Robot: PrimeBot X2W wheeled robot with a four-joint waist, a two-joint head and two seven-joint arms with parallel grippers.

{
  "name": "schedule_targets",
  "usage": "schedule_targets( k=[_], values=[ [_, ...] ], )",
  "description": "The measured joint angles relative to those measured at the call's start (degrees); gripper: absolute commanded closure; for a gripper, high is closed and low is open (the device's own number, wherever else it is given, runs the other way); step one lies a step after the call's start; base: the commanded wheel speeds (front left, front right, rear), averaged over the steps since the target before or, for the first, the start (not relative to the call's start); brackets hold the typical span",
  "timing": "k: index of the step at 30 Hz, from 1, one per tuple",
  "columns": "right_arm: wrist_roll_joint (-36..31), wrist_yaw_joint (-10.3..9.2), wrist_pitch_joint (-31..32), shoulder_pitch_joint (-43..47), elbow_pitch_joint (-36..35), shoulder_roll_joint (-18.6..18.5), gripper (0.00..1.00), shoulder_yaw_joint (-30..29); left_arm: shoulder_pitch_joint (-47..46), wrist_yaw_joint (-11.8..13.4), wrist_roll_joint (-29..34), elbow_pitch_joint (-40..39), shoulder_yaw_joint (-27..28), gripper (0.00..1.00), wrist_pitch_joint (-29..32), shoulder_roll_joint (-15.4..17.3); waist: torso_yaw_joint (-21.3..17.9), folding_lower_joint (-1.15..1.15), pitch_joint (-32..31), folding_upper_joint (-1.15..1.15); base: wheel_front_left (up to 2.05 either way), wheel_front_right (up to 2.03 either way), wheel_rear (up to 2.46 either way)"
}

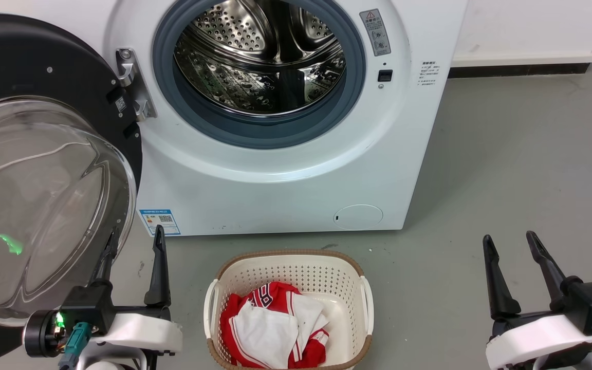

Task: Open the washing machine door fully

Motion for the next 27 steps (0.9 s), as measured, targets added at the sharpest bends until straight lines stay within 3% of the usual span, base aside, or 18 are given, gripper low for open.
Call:
schedule_targets(
  k=[15, 16, 20, 27],
  values=[
    [0.35, 0.0, -0.24, -0.06, 0.3, 0.0, 0.0, 0.07, 0.02, -0.24, 0.02, 0.25, 0.35, 0.0, -0.07, -0.21, -0.16, 0.0, 0.02, 0.0, 0.0, 0.0, 0.0],
    [0.37, 0.0, -0.24, -0.06, 0.3, 0.0, 1.0, 0.07, 0.02, -0.25, 0.02, 0.3, 0.34, 1.0, -0.07, -0.23, -0.18, 0.0, 0.03, 0.0, 0.0, 0.0, 0.0],
    [0.74, 0.0, -0.25, 0.63, 1.42, 0.0, 1.0, 0.27, 0.47, -0.31, -0.47, 1.88, 0.37, 1.0, 0.44, -0.64, -0.2, 0.0, 0.06, 0.0, 0.0, 0.0, 0.0],
    [9.95, 0.0, 0.36, 0.66, 2.86, -0.15, 1.0, 0.36, 0.51, -1.09, -8.45, 3.15, 1.51, 1.0, 2.86, -1.08, -0.04, 0.0, 0.09, 0.0, 0.0, 0.0, 0.0]
  ],
)
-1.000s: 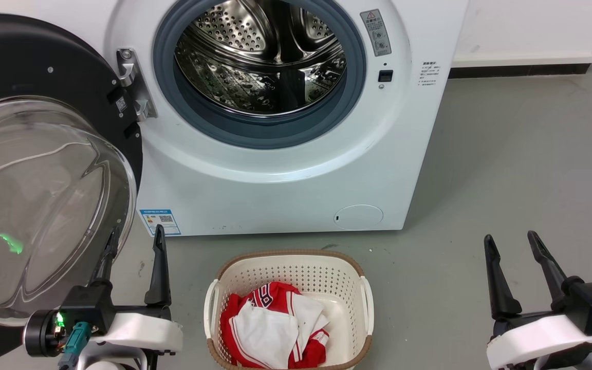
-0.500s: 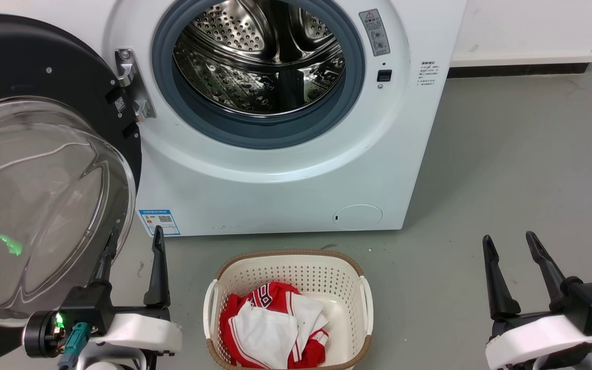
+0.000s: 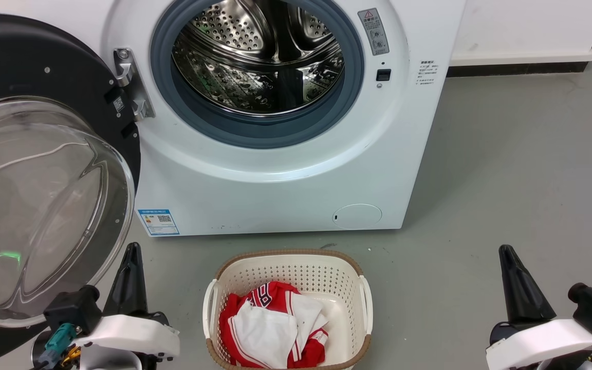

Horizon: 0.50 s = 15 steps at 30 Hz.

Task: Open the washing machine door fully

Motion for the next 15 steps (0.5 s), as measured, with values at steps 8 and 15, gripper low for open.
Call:
schedule_targets(
  k=[8, 15],
  values=[
    [9.25, 0.0, 0.64, -0.96, 2.04, -0.46, 1.0, 0.02, -0.03, -0.66, -8.59, 0.27, 0.26, 1.0, 1.89, -0.35, 0.16, 0.0, 0.04, 0.0, 0.0, 0.0, 0.0],
    [16.53, 0.0, 1.16, -2.01, 3.39, -0.71, 1.0, 0.01, -0.32, -1.21, -15.34, 0.84, 0.71, 1.0, 3.42, -0.63, 0.29, 0.0, 0.07, 0.0, 0.0, 0.0, 0.0]
  ],
)
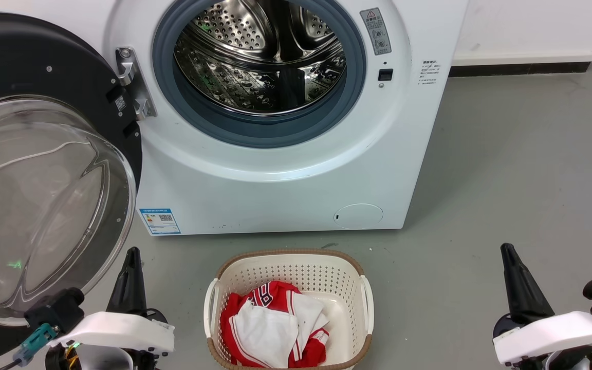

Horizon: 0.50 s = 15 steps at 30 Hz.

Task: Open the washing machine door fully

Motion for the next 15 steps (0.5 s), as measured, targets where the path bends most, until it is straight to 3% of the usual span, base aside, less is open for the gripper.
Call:
schedule_targets(
  k=[15],
  values=[
    [15.48, -0.01, 1.44, -1.65, 2.99, -0.51, 1.0, -0.24, -0.66, -1.48, -14.35, 1.22, 1.25, 1.0, 3.55, -0.92, 0.33, 0.0, 0.08, 0.0, 0.0, 0.0, 0.0]
  ],
)
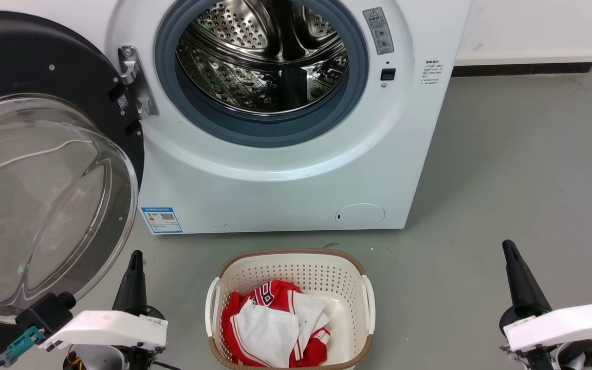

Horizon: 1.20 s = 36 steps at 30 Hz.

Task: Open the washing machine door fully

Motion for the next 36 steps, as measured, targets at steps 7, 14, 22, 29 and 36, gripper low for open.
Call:
schedule_targets(
  k=[7, 14, 22, 29, 36],
  values=[
    [5.39, 0.0, 0.57, -0.62, 1.2, -0.12, 1.0, -0.18, -0.2, -0.48, -5.13, 0.58, 0.43, 1.0, 1.34, -0.29, 0.13, 0.0, 0.03, 0.0, 0.0, 0.0, 0.0],
    [10.54, 0.0, 1.12, -1.51, 2.03, -0.19, 1.0, -0.37, -0.84, -0.93, -10.01, 1.01, 0.93, 1.0, 2.55, -0.51, 0.27, 0.0, 0.07, 0.0, 0.0, 0.0, 0.0],
    [16.47, 0.0, 1.9, -2.1, 3.36, -0.24, 1.0, -0.71, -1.03, -1.47, -15.74, 1.54, 1.49, 1.0, 4.04, -0.75, 0.45, 0.0, 0.11, 0.0, 0.0, 0.0, 0.0],
    [20.84, -0.01, 2.48, -2.83, 4.17, -0.26, 1.0, -1.0, -1.2, -1.85, -19.97, 1.87, 1.79, 1.0, 5.06, -0.9, 0.58, 0.0, 0.14, 0.0, 0.0, 0.0, 0.0],
    [24.94, -0.01, 3.07, -3.25, 5.1, -0.26, 1.0, -1.3, -1.61, -2.11, -23.87, 2.33, 2.12, 1.0, 6.13, -1.19, 0.72, 0.0, 0.18, 0.0, 0.0, 0.0, 0.0]
  ],
)
